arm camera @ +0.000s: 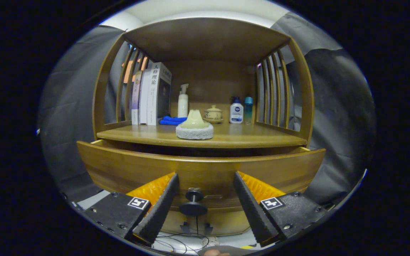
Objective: Pull open the drawer, take out the items inside it, and place them on the countertop above the cabinet.
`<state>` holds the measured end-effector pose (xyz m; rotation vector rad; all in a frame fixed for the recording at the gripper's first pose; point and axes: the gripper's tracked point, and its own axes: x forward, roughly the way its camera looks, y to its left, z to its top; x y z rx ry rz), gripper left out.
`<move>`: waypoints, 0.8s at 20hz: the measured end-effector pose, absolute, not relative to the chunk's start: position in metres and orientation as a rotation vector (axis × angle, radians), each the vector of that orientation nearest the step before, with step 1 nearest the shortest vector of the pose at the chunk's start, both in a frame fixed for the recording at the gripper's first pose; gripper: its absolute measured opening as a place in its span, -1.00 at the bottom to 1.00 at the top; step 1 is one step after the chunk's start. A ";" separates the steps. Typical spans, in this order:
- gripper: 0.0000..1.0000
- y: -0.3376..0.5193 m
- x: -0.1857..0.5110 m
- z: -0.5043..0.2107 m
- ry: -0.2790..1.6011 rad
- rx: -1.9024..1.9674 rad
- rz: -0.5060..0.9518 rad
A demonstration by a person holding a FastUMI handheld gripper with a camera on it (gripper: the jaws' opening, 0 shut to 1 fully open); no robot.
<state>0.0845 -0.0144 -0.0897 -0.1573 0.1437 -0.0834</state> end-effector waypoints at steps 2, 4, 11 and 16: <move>0.98 -0.014 0.091 -0.091 0.150 -0.154 -0.084; 0.97 -0.014 0.098 -0.095 0.164 -0.163 -0.086; 0.98 -0.017 0.122 -0.099 0.173 -0.184 -0.088; 0.98 -0.017 0.134 -0.097 0.181 -0.182 -0.097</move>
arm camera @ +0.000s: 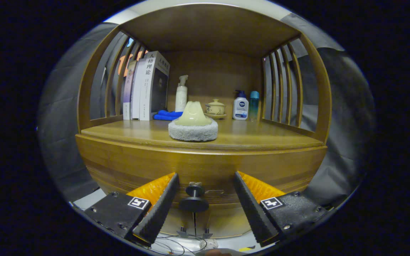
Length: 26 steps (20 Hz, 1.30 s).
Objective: Pull open the drawer, take out the items inside it, and place them on the countertop above the cabinet.
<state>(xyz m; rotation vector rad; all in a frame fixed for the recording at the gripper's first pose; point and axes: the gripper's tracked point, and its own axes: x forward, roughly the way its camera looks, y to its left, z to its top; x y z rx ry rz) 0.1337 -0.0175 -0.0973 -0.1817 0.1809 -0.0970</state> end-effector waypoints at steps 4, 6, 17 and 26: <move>0.98 -0.017 0.134 -0.098 0.169 -0.185 -0.101; 0.98 -0.017 0.135 -0.098 0.170 -0.185 -0.099; 0.99 -0.015 0.086 -0.073 0.111 -0.141 -0.080; 0.98 0.005 0.005 -0.061 0.070 -0.158 -0.036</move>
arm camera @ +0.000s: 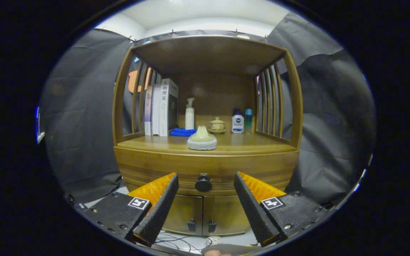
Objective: Pull open the drawer, take out the items inside it, and place them on the countertop above the cabinet.
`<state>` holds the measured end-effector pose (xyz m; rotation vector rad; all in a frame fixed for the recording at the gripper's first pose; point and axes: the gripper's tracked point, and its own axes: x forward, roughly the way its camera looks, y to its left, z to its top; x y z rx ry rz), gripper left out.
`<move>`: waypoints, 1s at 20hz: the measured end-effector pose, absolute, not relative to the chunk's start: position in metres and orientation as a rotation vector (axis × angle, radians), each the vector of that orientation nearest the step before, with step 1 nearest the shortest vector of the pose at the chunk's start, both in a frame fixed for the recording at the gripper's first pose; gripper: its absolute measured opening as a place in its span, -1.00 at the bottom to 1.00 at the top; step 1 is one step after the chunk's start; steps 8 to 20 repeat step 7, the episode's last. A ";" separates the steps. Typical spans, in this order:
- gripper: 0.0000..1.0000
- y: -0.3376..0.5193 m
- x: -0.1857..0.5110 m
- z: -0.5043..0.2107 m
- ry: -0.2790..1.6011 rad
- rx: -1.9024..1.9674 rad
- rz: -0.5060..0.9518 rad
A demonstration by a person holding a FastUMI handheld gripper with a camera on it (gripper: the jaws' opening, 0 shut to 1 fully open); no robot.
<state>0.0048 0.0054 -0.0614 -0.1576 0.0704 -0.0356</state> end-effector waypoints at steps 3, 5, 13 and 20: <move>0.98 0.005 -0.014 -0.062 0.059 -0.155 -0.038; 0.98 -0.001 -0.024 -0.066 0.063 -0.158 -0.050; 0.98 -0.004 -0.033 -0.069 0.062 -0.143 -0.053; 0.98 -0.004 -0.033 -0.069 0.062 -0.143 -0.053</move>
